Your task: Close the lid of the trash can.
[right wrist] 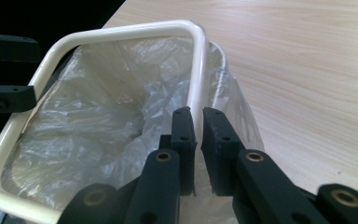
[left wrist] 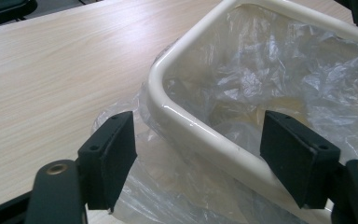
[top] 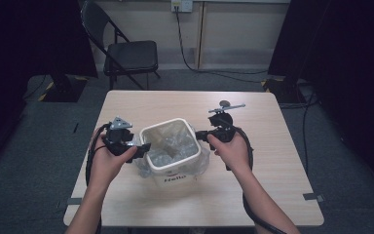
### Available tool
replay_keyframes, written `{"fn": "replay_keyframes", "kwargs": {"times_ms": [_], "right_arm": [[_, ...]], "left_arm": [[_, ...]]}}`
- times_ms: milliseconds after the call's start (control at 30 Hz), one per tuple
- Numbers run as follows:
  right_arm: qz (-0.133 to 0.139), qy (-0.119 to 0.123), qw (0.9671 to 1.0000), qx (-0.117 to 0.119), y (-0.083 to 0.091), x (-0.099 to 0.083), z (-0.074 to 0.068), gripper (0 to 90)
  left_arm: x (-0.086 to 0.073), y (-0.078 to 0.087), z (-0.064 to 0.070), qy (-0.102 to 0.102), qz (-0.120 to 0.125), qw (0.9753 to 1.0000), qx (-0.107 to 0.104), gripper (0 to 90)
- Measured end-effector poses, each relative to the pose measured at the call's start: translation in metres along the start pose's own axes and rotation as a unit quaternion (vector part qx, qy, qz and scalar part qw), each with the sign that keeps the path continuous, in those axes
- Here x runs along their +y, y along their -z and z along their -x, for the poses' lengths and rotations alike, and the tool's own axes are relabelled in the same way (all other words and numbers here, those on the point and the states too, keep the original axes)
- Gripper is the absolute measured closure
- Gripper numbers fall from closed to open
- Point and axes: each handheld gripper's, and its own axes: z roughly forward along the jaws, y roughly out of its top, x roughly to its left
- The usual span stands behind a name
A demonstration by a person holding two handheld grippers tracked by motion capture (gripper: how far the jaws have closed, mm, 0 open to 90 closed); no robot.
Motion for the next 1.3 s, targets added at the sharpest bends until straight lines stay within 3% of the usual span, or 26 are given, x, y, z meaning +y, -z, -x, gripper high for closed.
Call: {"fn": "replay_keyframes", "kwargs": {"times_ms": [100,200,267,433,667,800,900,933,1067,1167,1300], "right_arm": [[-0.011,0.002,0.9999,0.008,-0.001,0.000,-0.003,81.4],[-0.015,0.012,0.9998,-0.001,-0.005,-0.001,-0.006,80.5],[-0.012,0.004,0.9999,0.003,-0.006,-0.001,-0.004,80.5],[-0.010,0.007,0.9999,0.003,-0.006,-0.002,-0.004,80.4],[-0.008,0.010,0.9999,0.010,-0.003,-0.005,-0.002,80.1],[-0.009,0.010,0.9998,0.012,-0.002,-0.005,-0.001,79.5],[-0.003,0.010,0.9999,0.011,-0.002,-0.005,-0.002,75.2],[-0.004,0.007,0.9999,0.011,-0.003,-0.005,-0.002,75.3],[-0.003,0.010,0.9999,-0.002,-0.006,-0.004,0.000,70.9],[-0.004,0.007,1.0000,0.000,-0.009,-0.008,0.002,77.3],[-0.006,-0.003,0.9999,-0.007,-0.010,-0.010,0.002,76.0]], "left_arm": [[0.000,0.000,0.000,0.000,0.001,1.0000,0.003,27.6],[-0.001,-0.001,-0.002,0.003,0.005,1.0000,0.004,30.1],[0.000,-0.002,-0.003,0.004,0.010,0.9999,0.001,34.2],[0.002,-0.008,-0.003,-0.011,0.014,0.9998,-0.001,45.2],[0.004,-0.023,-0.004,-0.015,0.017,0.9997,0.011,45.7],[0.009,-0.030,-0.005,-0.039,0.014,0.9989,0.023,51.6],[0.013,-0.036,-0.008,-0.032,0.016,0.9993,0.011,55.8],[0.015,-0.038,-0.008,-0.042,0.010,0.9989,0.015,56.5],[0.017,-0.046,-0.009,-0.047,0.012,0.9988,0.012,58.6],[0.017,-0.052,-0.009,-0.043,0.009,0.9990,0.012,59.3],[0.018,-0.048,-0.007,-0.035,0.025,0.9991,0.007,48.4]]}}
